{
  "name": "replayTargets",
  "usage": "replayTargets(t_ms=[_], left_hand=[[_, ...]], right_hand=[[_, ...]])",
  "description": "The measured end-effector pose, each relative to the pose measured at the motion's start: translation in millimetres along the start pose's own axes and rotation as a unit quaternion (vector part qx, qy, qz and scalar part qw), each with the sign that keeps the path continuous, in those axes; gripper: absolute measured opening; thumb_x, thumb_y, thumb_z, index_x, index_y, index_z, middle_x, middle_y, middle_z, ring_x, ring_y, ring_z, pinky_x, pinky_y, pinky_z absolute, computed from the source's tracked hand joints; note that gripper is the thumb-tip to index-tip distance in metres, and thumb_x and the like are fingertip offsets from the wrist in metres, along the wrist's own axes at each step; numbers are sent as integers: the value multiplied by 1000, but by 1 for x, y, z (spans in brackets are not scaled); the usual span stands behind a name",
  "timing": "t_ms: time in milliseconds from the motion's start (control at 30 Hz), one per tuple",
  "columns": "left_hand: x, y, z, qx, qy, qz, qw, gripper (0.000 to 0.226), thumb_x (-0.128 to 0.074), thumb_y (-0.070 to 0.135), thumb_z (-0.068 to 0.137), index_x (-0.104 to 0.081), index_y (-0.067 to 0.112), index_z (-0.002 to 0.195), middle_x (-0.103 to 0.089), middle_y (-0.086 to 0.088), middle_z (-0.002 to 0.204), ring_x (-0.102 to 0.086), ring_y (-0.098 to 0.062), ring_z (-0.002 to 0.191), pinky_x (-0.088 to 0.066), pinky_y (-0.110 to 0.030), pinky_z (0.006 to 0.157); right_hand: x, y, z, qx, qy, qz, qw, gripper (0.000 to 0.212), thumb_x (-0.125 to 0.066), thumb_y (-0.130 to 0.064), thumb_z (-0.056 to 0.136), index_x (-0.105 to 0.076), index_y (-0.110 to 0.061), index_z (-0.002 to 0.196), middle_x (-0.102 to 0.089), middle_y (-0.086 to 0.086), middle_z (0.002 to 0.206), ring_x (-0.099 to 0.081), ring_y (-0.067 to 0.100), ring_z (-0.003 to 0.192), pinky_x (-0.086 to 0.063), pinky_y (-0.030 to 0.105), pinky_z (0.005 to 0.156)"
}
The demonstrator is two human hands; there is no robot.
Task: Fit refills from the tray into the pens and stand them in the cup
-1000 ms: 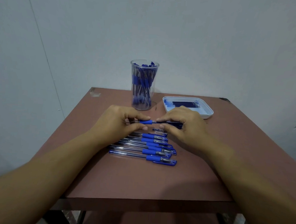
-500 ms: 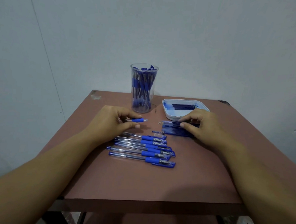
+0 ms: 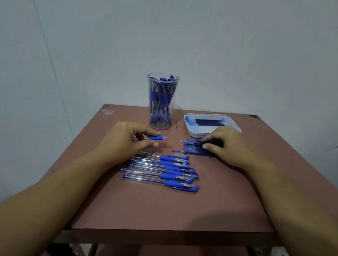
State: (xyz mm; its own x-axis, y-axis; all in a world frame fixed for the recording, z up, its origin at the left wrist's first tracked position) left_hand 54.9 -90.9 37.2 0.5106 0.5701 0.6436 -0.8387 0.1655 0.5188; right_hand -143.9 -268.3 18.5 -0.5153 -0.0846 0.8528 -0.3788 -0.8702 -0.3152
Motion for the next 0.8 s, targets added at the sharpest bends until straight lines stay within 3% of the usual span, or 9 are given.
replayTargets(t_ms=[167,333,533,700,800], left_hand=[[0,0,0,1,-2,-7,1000,26,-82,29,74,-74,40,96,-66,33,76,-60,-4,70,-41,-7,62],[1,1,2,-15,-2,-6,1000,28,-80,33,74,-67,51,92,-66,34,78,-61,-9,73,-42,-9,62],[1,-2,4,-26,-5,-8,1000,25,-72,45,71,-67,51,94,-66,37,81,-63,-6,76,-45,-10,65],[1,-3,4,-28,-2,-11,1000,25,-72,46,71,-65,54,93,-67,34,82,-63,-11,75,-44,-10,63],[2,-3,5,-29,-3,-8,1000,28,-77,38,73,-66,51,95,-66,36,80,-63,-7,75,-43,-8,64]], right_hand=[[9,0,10,-3,26,22,999,12,-73,-33,85,-68,-43,85,-63,-20,88,-54,5,91,-46,30,84],[25,6,44,-25,-5,0,1000,11,-69,-29,89,-73,-27,99,-63,-9,97,-51,9,93,-37,21,76],[7,30,77,-101,-116,-9,988,16,-65,-29,92,-71,-32,107,-62,-10,110,-55,11,98,-40,28,83],[-7,43,84,-124,-141,15,982,16,-70,-22,88,-72,-33,100,-66,-10,103,-58,4,92,-43,23,83],[-11,46,85,-129,-141,15,981,14,-70,-21,88,-73,-28,100,-66,-12,96,-59,2,85,-42,17,71]])
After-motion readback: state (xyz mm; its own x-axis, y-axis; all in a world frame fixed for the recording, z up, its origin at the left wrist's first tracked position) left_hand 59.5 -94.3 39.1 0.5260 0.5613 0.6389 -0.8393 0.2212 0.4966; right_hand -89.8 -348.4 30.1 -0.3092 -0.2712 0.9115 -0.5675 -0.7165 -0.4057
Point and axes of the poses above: each hand's wrist, its own z-axis towards the middle knuckle, its own x-axis out of the back of the hand, y = z × x, the point moved 7 cm from there along z, towards the middle knuckle
